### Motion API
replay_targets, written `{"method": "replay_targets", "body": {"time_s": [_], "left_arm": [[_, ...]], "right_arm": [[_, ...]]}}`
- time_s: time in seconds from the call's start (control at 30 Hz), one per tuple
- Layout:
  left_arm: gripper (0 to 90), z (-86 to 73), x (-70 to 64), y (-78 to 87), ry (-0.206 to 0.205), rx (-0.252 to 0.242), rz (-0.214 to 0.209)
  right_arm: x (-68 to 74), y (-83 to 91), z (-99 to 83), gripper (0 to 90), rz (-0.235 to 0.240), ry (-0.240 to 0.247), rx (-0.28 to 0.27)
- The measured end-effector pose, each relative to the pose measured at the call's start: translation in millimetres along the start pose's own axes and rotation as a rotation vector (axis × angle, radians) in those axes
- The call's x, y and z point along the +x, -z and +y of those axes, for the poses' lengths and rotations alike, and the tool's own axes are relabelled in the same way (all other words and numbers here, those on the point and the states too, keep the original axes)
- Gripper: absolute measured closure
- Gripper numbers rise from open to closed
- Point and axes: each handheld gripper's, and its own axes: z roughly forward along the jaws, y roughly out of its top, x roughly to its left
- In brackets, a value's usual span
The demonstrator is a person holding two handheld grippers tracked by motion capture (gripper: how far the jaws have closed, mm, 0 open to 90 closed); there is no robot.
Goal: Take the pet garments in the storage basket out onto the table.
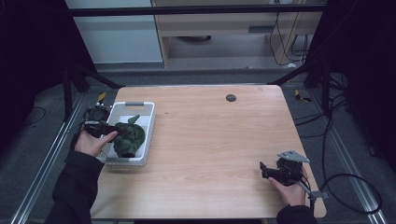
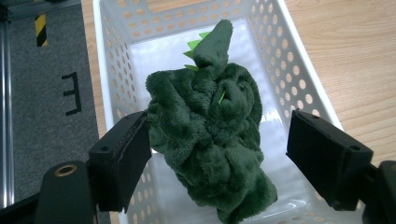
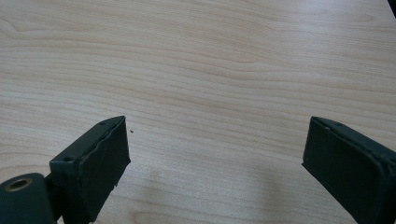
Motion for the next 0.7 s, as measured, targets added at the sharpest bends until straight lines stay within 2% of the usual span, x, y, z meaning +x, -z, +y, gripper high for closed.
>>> {"method": "replay_targets", "body": {"time_s": [0.7], "left_arm": [[17.9, 4.9, 6.8, -34.6, 0.025, 0.081, 0.005]], "right_arm": [[0.9, -2.9, -1.3, 6.7, 0.01, 0.008, 0.021]]}}
